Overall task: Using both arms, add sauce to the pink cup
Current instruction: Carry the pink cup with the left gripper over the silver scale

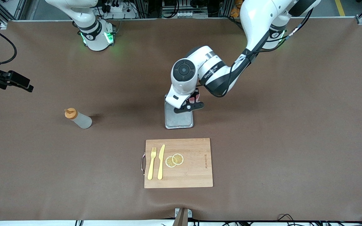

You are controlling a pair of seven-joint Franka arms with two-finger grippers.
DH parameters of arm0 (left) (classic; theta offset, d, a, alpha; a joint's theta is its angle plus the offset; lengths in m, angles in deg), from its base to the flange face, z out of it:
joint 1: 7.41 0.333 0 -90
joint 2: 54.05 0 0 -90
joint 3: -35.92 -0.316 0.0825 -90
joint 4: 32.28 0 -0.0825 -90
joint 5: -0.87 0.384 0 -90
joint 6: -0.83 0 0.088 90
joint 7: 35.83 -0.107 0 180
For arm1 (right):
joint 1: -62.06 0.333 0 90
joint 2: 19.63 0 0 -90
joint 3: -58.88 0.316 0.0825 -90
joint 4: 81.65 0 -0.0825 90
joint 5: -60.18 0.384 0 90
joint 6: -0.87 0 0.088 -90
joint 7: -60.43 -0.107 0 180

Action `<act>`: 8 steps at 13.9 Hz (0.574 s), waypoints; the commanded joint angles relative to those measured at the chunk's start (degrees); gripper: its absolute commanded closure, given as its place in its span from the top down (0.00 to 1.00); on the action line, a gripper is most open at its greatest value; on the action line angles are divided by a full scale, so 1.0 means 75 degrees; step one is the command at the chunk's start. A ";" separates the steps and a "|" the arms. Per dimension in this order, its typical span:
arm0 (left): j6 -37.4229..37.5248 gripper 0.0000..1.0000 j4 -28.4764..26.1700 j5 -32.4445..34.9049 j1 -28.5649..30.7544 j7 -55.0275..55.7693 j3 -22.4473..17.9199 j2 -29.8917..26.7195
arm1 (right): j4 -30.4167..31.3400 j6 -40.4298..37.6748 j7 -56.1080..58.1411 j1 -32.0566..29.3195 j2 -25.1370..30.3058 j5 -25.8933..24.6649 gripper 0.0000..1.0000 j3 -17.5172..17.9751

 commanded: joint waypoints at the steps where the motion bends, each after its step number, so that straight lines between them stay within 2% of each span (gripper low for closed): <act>1: -0.0455 0.00 0.0330 0.0017 -0.0442 -0.0371 -0.0441 0.0266 | -0.0072 -0.0053 -0.0054 -0.0128 -0.0035 0.0118 1.00 0.0087; 6: -0.1487 0.00 0.0342 0.0028 -0.0606 -0.0407 -0.0524 0.0653 | -0.0072 -0.0065 -0.0054 -0.0128 -0.0035 0.0118 1.00 0.0087; 8: -0.1582 0.00 0.0331 0.0028 -0.0723 -0.0418 -0.0652 0.0735 | -0.0072 -0.0065 -0.0054 -0.0128 -0.0035 0.0118 1.00 0.0087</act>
